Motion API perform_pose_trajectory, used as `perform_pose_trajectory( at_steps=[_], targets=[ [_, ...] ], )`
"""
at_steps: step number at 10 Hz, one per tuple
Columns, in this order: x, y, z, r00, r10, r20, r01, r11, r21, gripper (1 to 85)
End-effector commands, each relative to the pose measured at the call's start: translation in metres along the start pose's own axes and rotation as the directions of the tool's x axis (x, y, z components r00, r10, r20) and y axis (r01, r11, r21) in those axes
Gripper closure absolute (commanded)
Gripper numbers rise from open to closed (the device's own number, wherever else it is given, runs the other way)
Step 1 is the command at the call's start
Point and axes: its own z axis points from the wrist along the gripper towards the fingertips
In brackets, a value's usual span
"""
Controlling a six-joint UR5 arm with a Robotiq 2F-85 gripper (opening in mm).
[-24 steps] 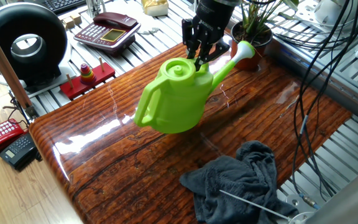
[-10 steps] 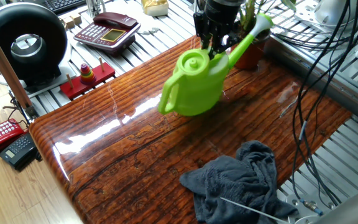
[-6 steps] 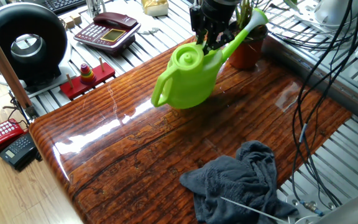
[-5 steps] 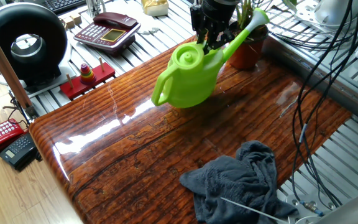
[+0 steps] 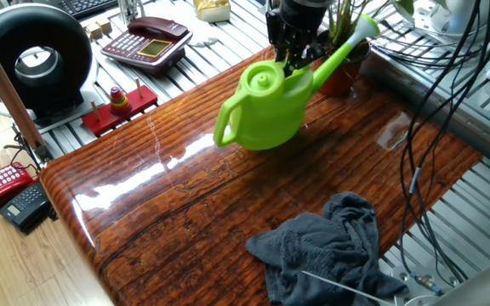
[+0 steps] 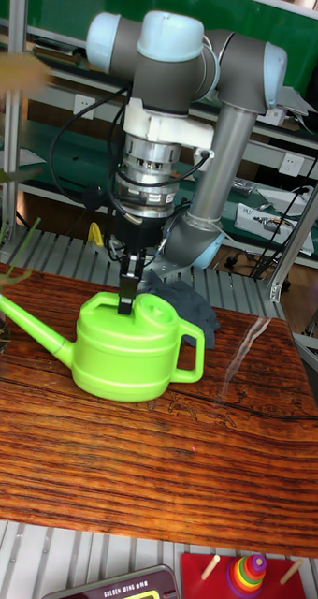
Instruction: Water the plant
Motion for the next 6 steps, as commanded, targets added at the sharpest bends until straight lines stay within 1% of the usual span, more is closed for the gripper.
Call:
perform_pose_trajectory(
  at_steps=[1, 2, 3, 4, 6],
  targets=[
    [0.000, 0.012, -0.013, 1.000, 0.019, -0.008, -0.020, 0.999, -0.042, 84.7],
    [0.002, 0.011, -0.015, 1.000, 0.019, -0.013, -0.019, 0.999, -0.042, 84.7],
    [0.003, 0.012, -0.017, 1.000, 0.027, -0.007, -0.027, 0.999, -0.044, 84.7],
    [0.002, 0.012, -0.026, 1.000, 0.027, -0.003, -0.028, 0.998, -0.050, 84.7],
    [-0.006, 0.013, -0.044, 0.999, 0.040, 0.002, -0.040, 0.997, -0.069, 84.7]
  ],
)
